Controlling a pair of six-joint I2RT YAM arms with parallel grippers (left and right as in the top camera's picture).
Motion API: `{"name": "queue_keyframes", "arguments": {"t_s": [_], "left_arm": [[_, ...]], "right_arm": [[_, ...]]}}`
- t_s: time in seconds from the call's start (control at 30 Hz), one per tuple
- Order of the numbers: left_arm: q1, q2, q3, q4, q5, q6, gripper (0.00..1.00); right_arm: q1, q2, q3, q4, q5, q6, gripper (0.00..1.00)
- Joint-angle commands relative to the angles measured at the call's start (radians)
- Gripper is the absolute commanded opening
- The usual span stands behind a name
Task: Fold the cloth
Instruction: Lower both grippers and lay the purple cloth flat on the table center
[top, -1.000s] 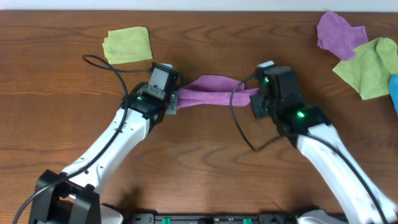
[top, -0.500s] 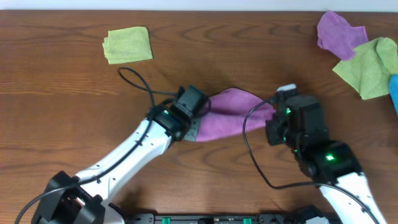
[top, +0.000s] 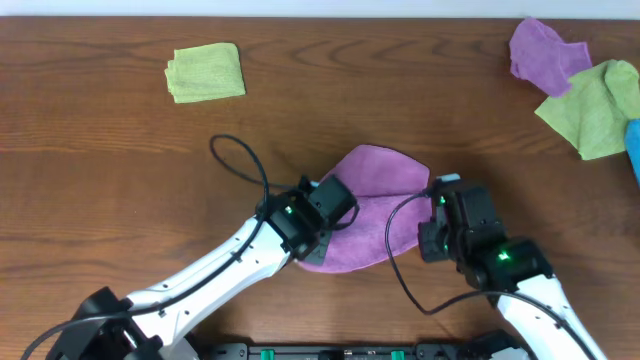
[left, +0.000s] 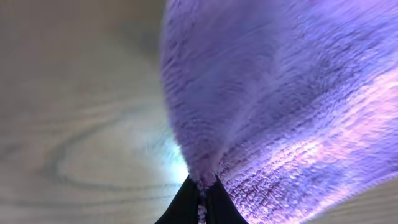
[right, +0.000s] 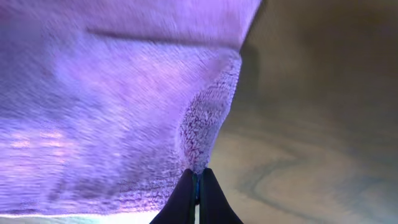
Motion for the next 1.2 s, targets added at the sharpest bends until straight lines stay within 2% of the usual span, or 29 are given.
{"name": "queue_keyframes", "arguments": {"t_s": [0.0, 0.23, 0.3, 0.37, 0.4, 0.43, 0.47, 0.5, 0.57, 0.63, 0.77, 0.87, 1.0, 1.17], "left_arm": [[-0.002, -0.010, -0.075, 0.008, 0.006, -0.071, 0.06], [-0.011, -0.010, -0.102, 0.010, 0.119, -0.122, 0.06], [-0.020, -0.010, -0.102, 0.022, 0.090, -0.138, 0.06], [-0.025, -0.010, -0.102, 0.054, 0.066, -0.136, 0.06], [-0.025, -0.010, -0.103, 0.065, 0.051, -0.137, 0.10], [-0.025, -0.009, -0.103, 0.068, 0.037, -0.137, 0.24], [-0.025, -0.009, -0.103, 0.069, 0.027, -0.137, 0.36], [-0.025, -0.009, -0.103, 0.070, 0.016, -0.137, 0.46], [-0.025, -0.009, -0.103, 0.070, 0.000, -0.137, 0.55], [-0.025, -0.009, -0.103, 0.066, -0.013, -0.137, 0.77], [-0.024, -0.009, -0.103, 0.066, -0.116, -0.137, 0.79], [-0.011, -0.005, -0.104, 0.142, -0.181, -0.098, 0.83], [0.043, 0.018, -0.104, 0.258, -0.171, -0.048, 0.81], [0.158, 0.037, -0.104, 0.365, -0.125, -0.012, 0.81]], "right_arm": [[0.009, -0.004, -0.051, -0.004, -0.023, 0.056, 0.02], [0.010, -0.005, -0.059, -0.072, -0.114, 0.131, 0.02], [0.009, -0.005, -0.059, -0.072, -0.111, 0.132, 0.01], [0.009, -0.005, -0.059, -0.050, -0.112, 0.132, 0.17], [0.009, -0.005, -0.059, -0.042, -0.111, 0.132, 0.36], [0.009, -0.005, -0.059, -0.034, -0.111, 0.132, 0.72], [0.009, -0.005, -0.059, -0.025, -0.111, 0.132, 0.92], [0.009, -0.005, -0.059, -0.013, -0.111, 0.132, 0.98], [0.009, -0.005, -0.059, 0.002, -0.111, 0.133, 0.99], [0.009, -0.005, -0.059, 0.004, -0.112, 0.140, 0.99], [0.009, -0.005, -0.059, 0.047, -0.092, 0.119, 0.99], [0.009, 0.005, -0.059, 0.154, -0.078, 0.051, 0.99], [0.003, 0.088, -0.059, 0.314, -0.058, 0.003, 0.99], [-0.046, 0.284, -0.058, 0.470, -0.060, -0.041, 0.99]]}}
